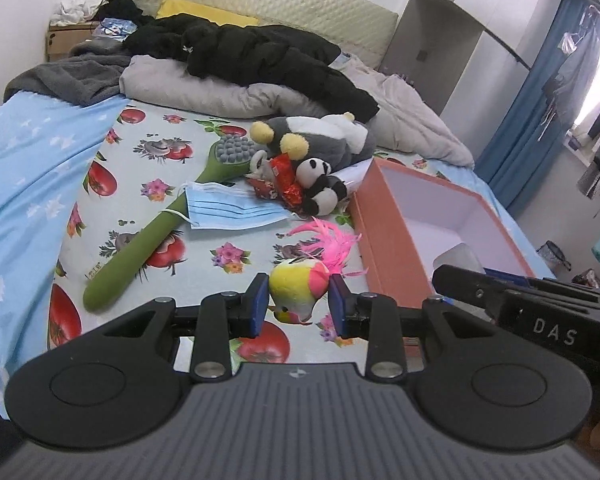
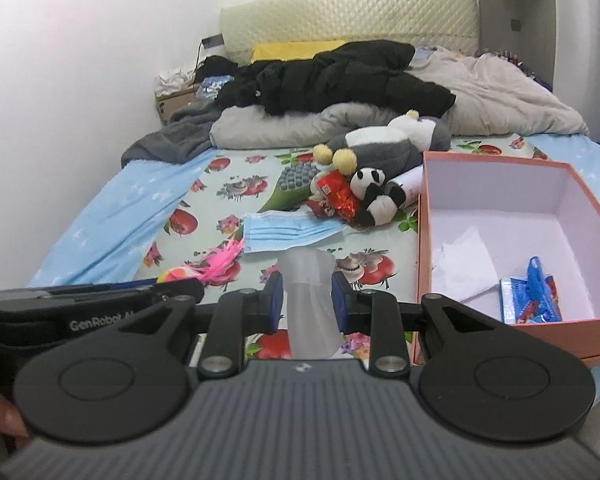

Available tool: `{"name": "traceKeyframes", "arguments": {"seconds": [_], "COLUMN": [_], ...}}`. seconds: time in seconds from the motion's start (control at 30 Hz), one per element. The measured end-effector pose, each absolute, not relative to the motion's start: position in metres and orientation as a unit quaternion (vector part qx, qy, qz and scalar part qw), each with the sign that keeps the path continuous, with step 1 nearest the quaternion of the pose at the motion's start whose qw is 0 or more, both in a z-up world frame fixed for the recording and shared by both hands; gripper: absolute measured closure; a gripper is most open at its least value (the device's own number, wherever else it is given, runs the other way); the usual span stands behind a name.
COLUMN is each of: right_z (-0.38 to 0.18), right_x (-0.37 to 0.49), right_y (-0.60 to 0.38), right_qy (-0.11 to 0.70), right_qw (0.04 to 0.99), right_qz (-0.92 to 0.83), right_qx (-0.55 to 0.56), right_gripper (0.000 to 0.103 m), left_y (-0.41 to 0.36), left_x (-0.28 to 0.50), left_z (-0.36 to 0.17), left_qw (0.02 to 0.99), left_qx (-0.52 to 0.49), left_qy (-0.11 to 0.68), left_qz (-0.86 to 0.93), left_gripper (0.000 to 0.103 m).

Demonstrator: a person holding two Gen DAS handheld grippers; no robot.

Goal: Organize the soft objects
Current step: 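Open the left tool over the pink box while the right tool releases the clear item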

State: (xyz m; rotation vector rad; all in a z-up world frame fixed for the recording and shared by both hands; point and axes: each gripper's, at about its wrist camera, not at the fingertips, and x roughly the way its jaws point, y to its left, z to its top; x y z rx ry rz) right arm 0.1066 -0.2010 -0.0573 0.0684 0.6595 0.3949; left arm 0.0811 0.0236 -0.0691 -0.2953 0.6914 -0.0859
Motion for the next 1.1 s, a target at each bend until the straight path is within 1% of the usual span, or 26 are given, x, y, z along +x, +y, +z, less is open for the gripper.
{"name": "traceKeyframes", "arguments": {"seconds": [0.4, 0.63, 0.8, 1.1], "right_z": [-0.036, -0.033, -0.035, -0.048], "right_x": [0.088, 0.081, 0.076, 0.095], "right_y": [-0.235, -0.268, -0.293, -0.325], "right_qy": [0.298, 0.291, 0.289, 0.288], "right_qw": [0.941, 0.947, 0.950, 0.952], "right_qz": [0.153, 0.116, 0.091, 0.056], "right_qx": [0.052, 0.067, 0.078, 0.090], "right_gripper": [0.073, 0.073, 0.073, 0.073], "left_y": [-0.016, -0.055, -0.088, -0.130], "left_x": [0.072, 0.086, 0.101, 0.138], "left_z": [-0.048, -0.044, -0.046, -0.047], "left_qw": [0.931, 0.924, 0.914, 0.908], "left_qx": [-0.132, -0.132, -0.120, -0.096], "left_qy": [0.328, 0.324, 0.340, 0.350], "left_qz": [-0.096, -0.151, -0.183, -0.210], "left_gripper": [0.066, 0.066, 0.066, 0.066]}}
